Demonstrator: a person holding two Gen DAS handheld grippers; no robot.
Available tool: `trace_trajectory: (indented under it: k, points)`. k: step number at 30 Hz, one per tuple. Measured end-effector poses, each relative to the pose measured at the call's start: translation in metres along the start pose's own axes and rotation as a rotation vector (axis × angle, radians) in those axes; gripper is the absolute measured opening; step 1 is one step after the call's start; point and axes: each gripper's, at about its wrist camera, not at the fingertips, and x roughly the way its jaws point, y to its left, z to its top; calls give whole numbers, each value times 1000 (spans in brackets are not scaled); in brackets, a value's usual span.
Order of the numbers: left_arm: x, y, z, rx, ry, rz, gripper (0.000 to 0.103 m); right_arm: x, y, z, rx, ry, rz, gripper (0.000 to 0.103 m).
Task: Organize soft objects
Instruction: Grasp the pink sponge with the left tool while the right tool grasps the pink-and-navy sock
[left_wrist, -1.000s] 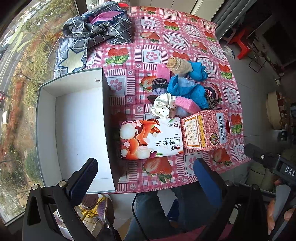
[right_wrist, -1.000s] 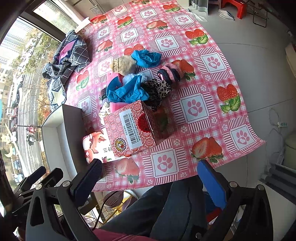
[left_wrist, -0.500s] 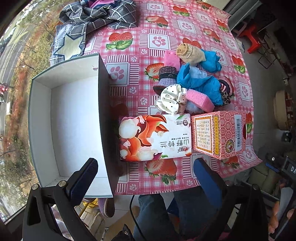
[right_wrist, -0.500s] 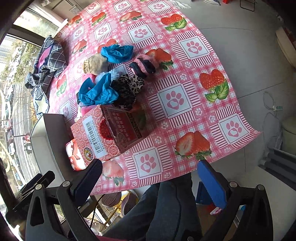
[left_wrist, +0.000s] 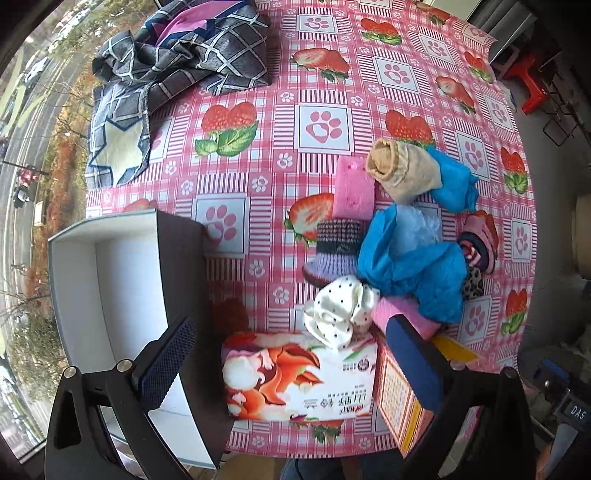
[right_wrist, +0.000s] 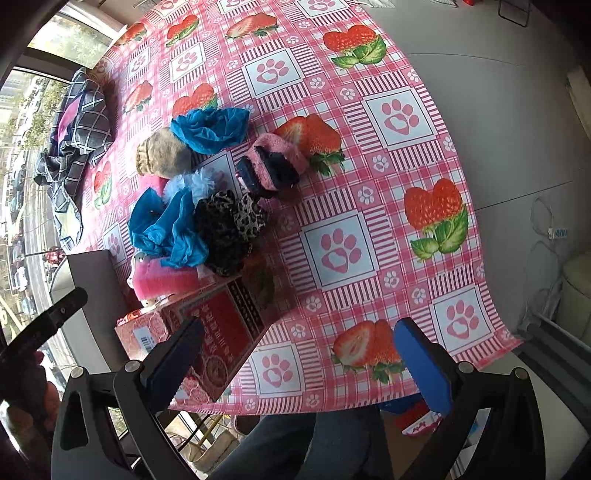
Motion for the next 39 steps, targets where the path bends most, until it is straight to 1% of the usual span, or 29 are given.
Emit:
trace_trajectory:
  k: [4, 8, 13, 18, 20, 25, 27, 28, 30, 33, 35, 37, 39]
  points:
    - [18, -11, 29, 34, 13, 56, 103, 10, -5, 21, -8, 23, -2, 103]
    - [39, -23, 54, 78, 26, 97, 103, 21, -5, 46, -13, 35, -6, 103]
    - [68, -29, 77, 83, 47, 59, 103, 33, -1, 69, -32, 45, 4, 103]
    - [100, -35, 91, 113, 104, 45, 103, 44, 2, 83, -47, 46, 12, 103]
    - [111, -36, 95, 124, 124, 51, 103, 49, 4, 89, -57, 45, 6, 103]
    - [135, -31, 106, 64, 143, 47, 103, 62, 9, 104, -73, 39, -14, 103]
    - [144, -30, 107, 53, 146, 27, 103, 69, 13, 111, -70, 38, -16, 103]
    - [149, -30, 107, 53, 142, 18, 103, 73, 15, 115, -71, 41, -18, 103]
    - [152, -28, 108, 59, 120, 31, 103, 84, 22, 122, -81, 46, -24, 103]
    - [153, -28, 112, 55, 89, 63, 103, 103, 33, 131, -109, 65, -62, 103]
    - [152, -21, 114, 44, 81, 79, 103, 115, 33, 132, -121, 80, -107, 103]
    - [152, -12, 116, 35, 73, 96, 103, 119, 27, 132, -113, 72, -153, 103]
    - [155, -2, 117, 29, 68, 91, 103, 120, 14, 131, -88, 68, -178, 103]
